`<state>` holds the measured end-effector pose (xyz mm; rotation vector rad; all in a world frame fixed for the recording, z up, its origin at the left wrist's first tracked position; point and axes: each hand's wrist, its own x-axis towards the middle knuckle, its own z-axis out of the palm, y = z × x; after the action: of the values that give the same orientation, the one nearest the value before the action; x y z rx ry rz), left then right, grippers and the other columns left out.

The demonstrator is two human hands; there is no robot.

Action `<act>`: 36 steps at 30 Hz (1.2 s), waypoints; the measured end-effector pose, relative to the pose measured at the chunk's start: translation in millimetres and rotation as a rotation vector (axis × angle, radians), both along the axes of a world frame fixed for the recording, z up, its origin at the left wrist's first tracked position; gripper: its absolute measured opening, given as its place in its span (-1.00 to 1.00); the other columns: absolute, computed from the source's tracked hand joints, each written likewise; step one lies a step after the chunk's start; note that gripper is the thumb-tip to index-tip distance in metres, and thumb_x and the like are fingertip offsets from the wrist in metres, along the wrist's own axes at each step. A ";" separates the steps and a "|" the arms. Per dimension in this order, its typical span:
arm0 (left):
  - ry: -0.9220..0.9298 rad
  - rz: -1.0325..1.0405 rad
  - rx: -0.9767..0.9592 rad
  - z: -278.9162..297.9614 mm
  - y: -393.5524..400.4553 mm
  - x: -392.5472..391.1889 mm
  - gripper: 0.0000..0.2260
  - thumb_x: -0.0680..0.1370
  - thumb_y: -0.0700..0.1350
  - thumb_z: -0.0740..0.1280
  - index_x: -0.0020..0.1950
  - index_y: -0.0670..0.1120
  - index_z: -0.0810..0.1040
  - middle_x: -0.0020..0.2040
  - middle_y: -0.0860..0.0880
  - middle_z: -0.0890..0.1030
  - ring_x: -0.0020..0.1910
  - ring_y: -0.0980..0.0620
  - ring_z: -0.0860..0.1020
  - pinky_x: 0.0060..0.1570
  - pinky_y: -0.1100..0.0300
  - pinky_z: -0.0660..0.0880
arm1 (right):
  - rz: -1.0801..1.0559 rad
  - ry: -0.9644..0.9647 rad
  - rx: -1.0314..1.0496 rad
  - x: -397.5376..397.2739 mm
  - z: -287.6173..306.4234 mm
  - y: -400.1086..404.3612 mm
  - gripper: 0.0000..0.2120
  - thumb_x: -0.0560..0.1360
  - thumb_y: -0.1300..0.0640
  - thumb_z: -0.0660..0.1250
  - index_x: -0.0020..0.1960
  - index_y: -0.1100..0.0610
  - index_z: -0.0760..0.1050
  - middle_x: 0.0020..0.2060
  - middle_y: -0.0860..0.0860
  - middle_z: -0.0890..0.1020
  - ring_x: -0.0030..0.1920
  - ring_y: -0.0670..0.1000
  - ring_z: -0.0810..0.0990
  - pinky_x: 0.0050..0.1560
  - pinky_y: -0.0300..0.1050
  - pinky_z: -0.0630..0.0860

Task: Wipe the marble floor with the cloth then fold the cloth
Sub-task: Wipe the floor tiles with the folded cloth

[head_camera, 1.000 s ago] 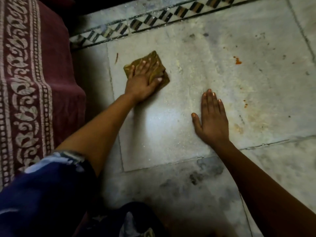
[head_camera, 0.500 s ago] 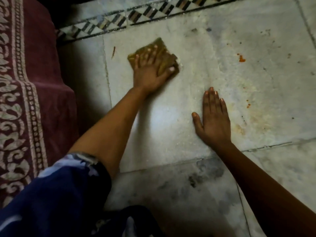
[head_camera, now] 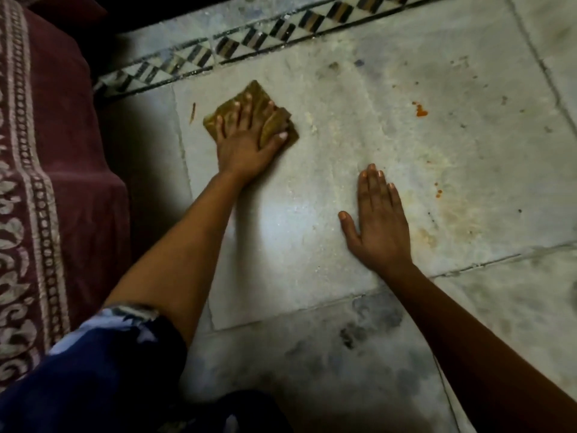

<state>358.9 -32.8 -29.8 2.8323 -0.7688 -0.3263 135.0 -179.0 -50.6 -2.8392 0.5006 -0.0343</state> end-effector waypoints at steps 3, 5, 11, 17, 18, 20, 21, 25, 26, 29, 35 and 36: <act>-0.005 -0.210 -0.003 -0.7 -23.4 -39.9 -0.26 0.40 0.44 -0.13 0.51 0.13 0.10 0.56 -0.04 0.01 0.53 -0.06 -0.08 0.41 -0.05 -0.27 | 0.001 0.011 0.010 1.8 0.5 0.2 -0.33 0.56 -0.13 -0.03 0.50 0.29 0.02 0.50 0.22 0.11 0.50 0.12 0.07 0.47 -0.07 -0.08; 0.004 -0.338 -0.032 2.1 -20.3 -80.5 -0.24 0.39 0.46 -0.11 0.49 0.11 0.19 0.55 -0.04 0.05 0.53 -0.07 -0.06 0.41 -0.06 -0.26 | 0.011 0.012 0.041 -1.0 1.9 -1.7 -0.33 0.56 -0.13 -0.04 0.50 0.30 0.03 0.49 0.23 0.10 0.50 0.14 0.06 0.47 -0.07 -0.10; -0.075 -0.351 -0.050 -0.4 40.5 -132.4 -0.33 0.41 0.40 0.06 0.35 0.01 0.43 0.50 -0.06 0.24 0.50 -0.18 0.10 0.38 -0.27 -0.14 | -0.117 -0.016 0.059 -45.3 6.4 -25.2 -0.32 0.55 -0.15 -0.10 0.51 0.27 -0.04 0.51 0.20 0.02 0.52 0.10 -0.03 0.47 -0.09 -0.17; 0.027 -0.084 0.043 2.7 -49.6 -76.2 -0.27 0.37 0.42 -0.04 0.51 0.22 -0.05 0.56 0.03 0.00 0.52 -0.13 -0.08 0.35 -0.30 -0.19 | -0.321 -0.001 0.052 -81.6 11.2 -60.1 -0.29 0.53 -0.18 -0.16 0.51 0.26 -0.08 0.52 0.20 -0.02 0.52 0.13 -0.06 0.46 -0.09 -0.22; 0.036 -0.111 0.064 2.5 -69.3 -80.7 -0.27 0.38 0.41 -0.07 0.51 0.22 -0.07 0.56 0.03 -0.02 0.52 -0.13 -0.09 0.35 -0.29 -0.21 | -0.332 0.001 0.042 -83.5 12.0 -64.3 -0.29 0.53 -0.18 -0.16 0.51 0.26 -0.07 0.51 0.21 -0.01 0.52 0.14 -0.05 0.46 -0.08 -0.20; 0.017 -0.241 0.099 3.7 -101.0 -107.9 -0.24 0.35 0.42 -0.14 0.52 0.19 -0.10 0.56 0.02 -0.03 0.53 -0.11 -0.09 0.36 -0.27 -0.25 | -0.361 -0.009 0.032 -84.7 13.9 -73.9 -0.28 0.52 -0.18 -0.17 0.51 0.27 -0.07 0.51 0.21 0.00 0.52 0.14 -0.04 0.47 -0.05 -0.17; 0.006 -0.318 0.104 4.6 -106.6 -126.5 -0.23 0.34 0.42 -0.17 0.52 0.18 -0.12 0.56 0.03 -0.04 0.53 -0.10 -0.09 0.36 -0.26 -0.26 | -0.374 -0.003 0.034 -85.1 14.5 -76.7 -0.28 0.51 -0.18 -0.18 0.51 0.27 -0.08 0.51 0.21 -0.01 0.52 0.14 -0.05 0.47 -0.06 -0.18; -0.033 -0.684 0.085 4.8 -59.3 -156.0 -0.30 0.41 0.39 -0.08 0.50 0.18 -0.10 0.53 0.05 -0.03 0.52 -0.09 -0.05 0.38 -0.12 -0.22 | -0.382 0.013 0.047 -85.2 15.8 -82.1 -0.27 0.50 -0.18 -0.21 0.51 0.27 -0.08 0.51 0.21 -0.01 0.52 0.13 -0.05 0.47 -0.05 -0.19; -0.058 -0.747 0.067 3.1 -41.9 -145.2 -0.32 0.42 0.37 -0.03 0.50 0.18 -0.03 0.51 0.04 0.01 0.50 -0.09 -0.01 0.37 -0.09 -0.18 | -0.377 0.017 0.049 -82.0 14.7 -82.7 -0.28 0.51 -0.18 -0.21 0.51 0.27 -0.08 0.51 0.21 0.00 0.52 0.13 -0.05 0.48 -0.04 -0.18; -0.059 -0.664 0.152 5.6 -26.6 -98.5 -0.31 0.38 0.39 -0.04 0.48 0.24 -0.04 0.52 0.03 -0.01 0.51 -0.13 -0.01 0.35 -0.16 -0.13 | -0.391 0.036 0.056 -75.1 11.8 -93.7 -0.28 0.51 -0.17 -0.21 0.51 0.27 -0.08 0.51 0.21 0.00 0.52 0.12 -0.04 0.48 -0.04 -0.18; 0.108 -0.242 0.115 10.6 -118.9 -42.0 -0.35 0.45 0.40 0.00 0.49 0.27 -0.08 0.55 0.09 -0.14 0.52 -0.04 -0.15 0.35 -0.31 -0.21 | -0.419 -0.012 0.019 -75.9 3.1 -103.1 -0.30 0.53 -0.17 -0.17 0.51 0.26 -0.04 0.51 0.20 0.03 0.52 0.12 -0.02 0.47 -0.05 -0.16; 0.089 -0.227 0.105 8.5 -143.6 -35.0 -0.38 0.50 0.36 0.02 0.50 0.25 -0.08 0.56 0.08 -0.13 0.53 -0.04 -0.14 0.35 -0.32 -0.21 | -0.426 -0.009 0.014 -73.6 1.5 -107.8 -0.30 0.53 -0.17 -0.18 0.52 0.25 -0.05 0.52 0.19 0.02 0.52 0.11 -0.03 0.47 -0.06 -0.17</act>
<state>323.9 -176.4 -21.2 2.8066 -1.0866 -0.5369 61.3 -286.8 -49.1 -2.6628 1.0863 -0.1213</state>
